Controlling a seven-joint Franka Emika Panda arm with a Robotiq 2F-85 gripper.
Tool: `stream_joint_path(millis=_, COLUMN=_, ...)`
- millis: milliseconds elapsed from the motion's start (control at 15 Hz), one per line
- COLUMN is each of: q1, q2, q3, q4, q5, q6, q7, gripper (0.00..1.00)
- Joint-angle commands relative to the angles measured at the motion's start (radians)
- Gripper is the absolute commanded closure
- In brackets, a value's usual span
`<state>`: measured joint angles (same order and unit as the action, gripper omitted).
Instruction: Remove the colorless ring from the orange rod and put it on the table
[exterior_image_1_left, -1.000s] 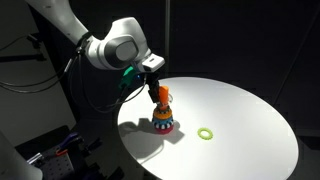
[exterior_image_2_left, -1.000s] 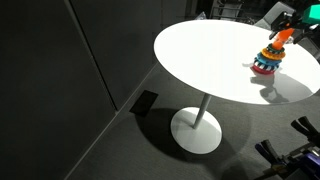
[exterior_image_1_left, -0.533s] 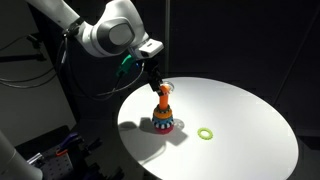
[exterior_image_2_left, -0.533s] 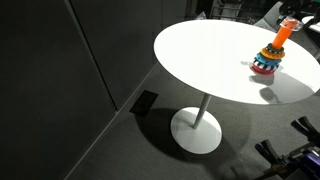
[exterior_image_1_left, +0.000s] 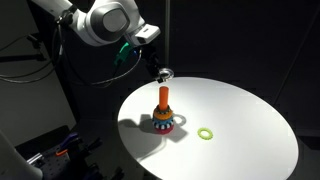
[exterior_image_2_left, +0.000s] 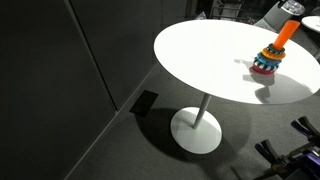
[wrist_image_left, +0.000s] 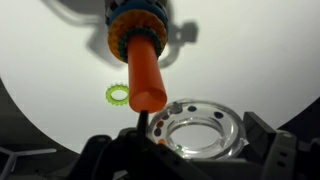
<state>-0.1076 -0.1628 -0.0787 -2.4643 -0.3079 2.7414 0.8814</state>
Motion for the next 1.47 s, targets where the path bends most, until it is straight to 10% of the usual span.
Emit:
stream_joint_path(millis=0, q1=-0.009, q2=0.021, q3=0.037, q4=0.037, q5=0.056, q6=-0.019, q7=-0.05, gripper=0.32)
stream_joint_path(millis=800, q1=0.059, q2=0.212, q3=0.049, q4=0.09, q5=0.434, q6=-0.064, q7=-0.405, gripper=0.32)
stream_joint_path(millis=1400, q1=0.064, q2=0.306, q3=0.023, q4=0.095, q5=0.406, q6=-0.111, q7=-0.42, gripper=0.32)
